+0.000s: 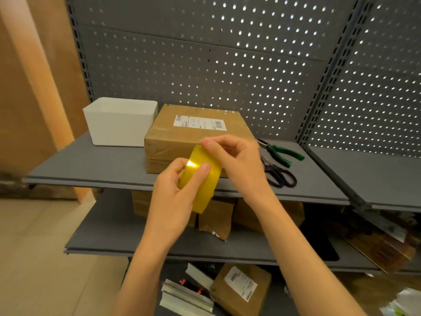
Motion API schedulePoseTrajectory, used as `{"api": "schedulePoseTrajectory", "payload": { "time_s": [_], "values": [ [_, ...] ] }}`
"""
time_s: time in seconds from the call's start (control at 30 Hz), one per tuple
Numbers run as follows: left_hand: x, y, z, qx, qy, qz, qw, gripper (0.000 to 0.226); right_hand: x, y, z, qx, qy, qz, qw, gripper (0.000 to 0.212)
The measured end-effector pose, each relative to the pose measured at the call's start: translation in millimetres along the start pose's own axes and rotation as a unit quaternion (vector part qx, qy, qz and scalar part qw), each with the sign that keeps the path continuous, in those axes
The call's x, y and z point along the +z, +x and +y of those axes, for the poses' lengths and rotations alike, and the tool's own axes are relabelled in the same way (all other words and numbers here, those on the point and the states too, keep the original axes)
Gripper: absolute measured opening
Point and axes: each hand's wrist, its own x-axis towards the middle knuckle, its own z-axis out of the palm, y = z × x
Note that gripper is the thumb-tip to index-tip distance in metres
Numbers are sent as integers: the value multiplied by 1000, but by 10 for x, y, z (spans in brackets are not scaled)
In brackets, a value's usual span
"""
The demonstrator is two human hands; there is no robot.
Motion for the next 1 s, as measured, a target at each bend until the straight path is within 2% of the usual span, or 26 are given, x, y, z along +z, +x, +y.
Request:
{"api": "schedulePoseTrajectory", "payload": {
  "time_s": [0.13, 0.23, 0.4, 0.57, 0.63, 0.77, 0.9, 1.0],
  "values": [
    [123, 101, 86, -41, -30, -15, 999, 29, -58, 145, 72, -35, 2, -1, 999, 8],
    [339, 187, 104, -72, -37, -31, 996, 27, -275, 244, 137, -55, -20, -1, 998, 8],
    [770, 288, 85, -100, -3, 15, 995, 14, -670, 378, 348, -109, -73, 10, 991, 8],
    [1117, 391, 199, -160, 6, 45, 986, 23, -962, 538, 285, -189, -62, 77, 977, 10],
    [1195, 359, 217, -170, 3, 77, 982, 25, -1037, 624, 217, -207, -69, 44, 975, 9],
    [1249, 214, 203, -173, 16, 142, 974, 37, -1160, 773, 362, -150, -70, -70, 984, 5],
    [1280, 177, 195, -143, 67, 175, 972, 45, -1228, 927, 519, -88, -28, -106, 990, 2],
    [1306, 175, 206, -118, 117, 202, 965, 40, -1219, 1026, 539, -63, -14, -130, 989, 8]
  ]
}}
